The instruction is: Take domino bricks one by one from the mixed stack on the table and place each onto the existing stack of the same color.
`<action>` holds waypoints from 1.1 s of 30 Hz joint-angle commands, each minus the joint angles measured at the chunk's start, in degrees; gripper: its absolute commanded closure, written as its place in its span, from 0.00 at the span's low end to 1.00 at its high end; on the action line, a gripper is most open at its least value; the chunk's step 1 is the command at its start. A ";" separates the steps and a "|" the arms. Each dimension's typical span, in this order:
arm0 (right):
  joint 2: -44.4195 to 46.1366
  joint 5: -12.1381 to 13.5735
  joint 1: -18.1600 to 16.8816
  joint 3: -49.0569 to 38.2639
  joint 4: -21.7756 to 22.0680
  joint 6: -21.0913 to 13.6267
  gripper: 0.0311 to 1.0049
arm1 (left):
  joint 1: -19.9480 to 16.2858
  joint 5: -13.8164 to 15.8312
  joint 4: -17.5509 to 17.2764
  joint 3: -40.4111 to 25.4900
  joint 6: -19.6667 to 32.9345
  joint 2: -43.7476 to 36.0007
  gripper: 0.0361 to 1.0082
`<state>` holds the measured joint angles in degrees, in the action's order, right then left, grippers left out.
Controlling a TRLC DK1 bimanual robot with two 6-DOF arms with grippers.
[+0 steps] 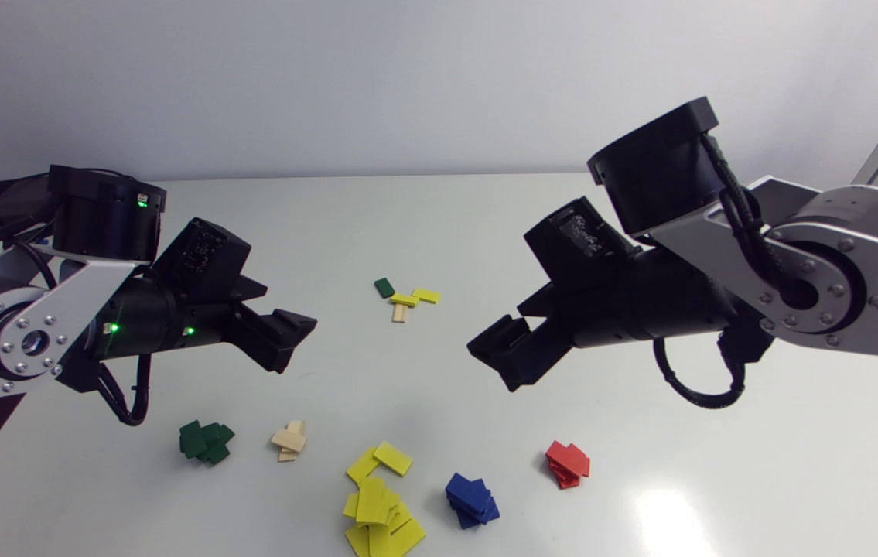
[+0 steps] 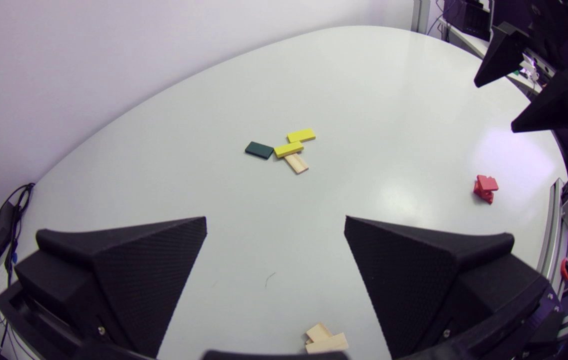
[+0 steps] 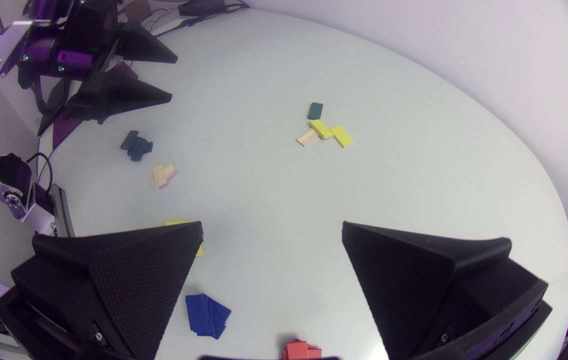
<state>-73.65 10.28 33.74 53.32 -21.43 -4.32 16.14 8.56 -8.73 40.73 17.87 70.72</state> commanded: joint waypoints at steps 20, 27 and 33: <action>-0.36 -0.18 0.19 -0.06 -0.19 -0.69 0.03 | 0.38 0.14 -0.58 3.21 -0.91 0.82 0.02; -0.88 -0.18 0.19 0.29 -0.19 -0.69 0.03 | 0.38 1.11 0.82 5.50 -0.73 3.90 0.02; -1.32 -0.18 0.19 0.29 -0.01 -0.61 0.03 | 0.38 1.90 3.28 7.70 -0.47 8.21 0.02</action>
<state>-73.82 10.28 33.76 53.34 -21.45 -4.32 16.14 9.85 -6.48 46.22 17.93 76.95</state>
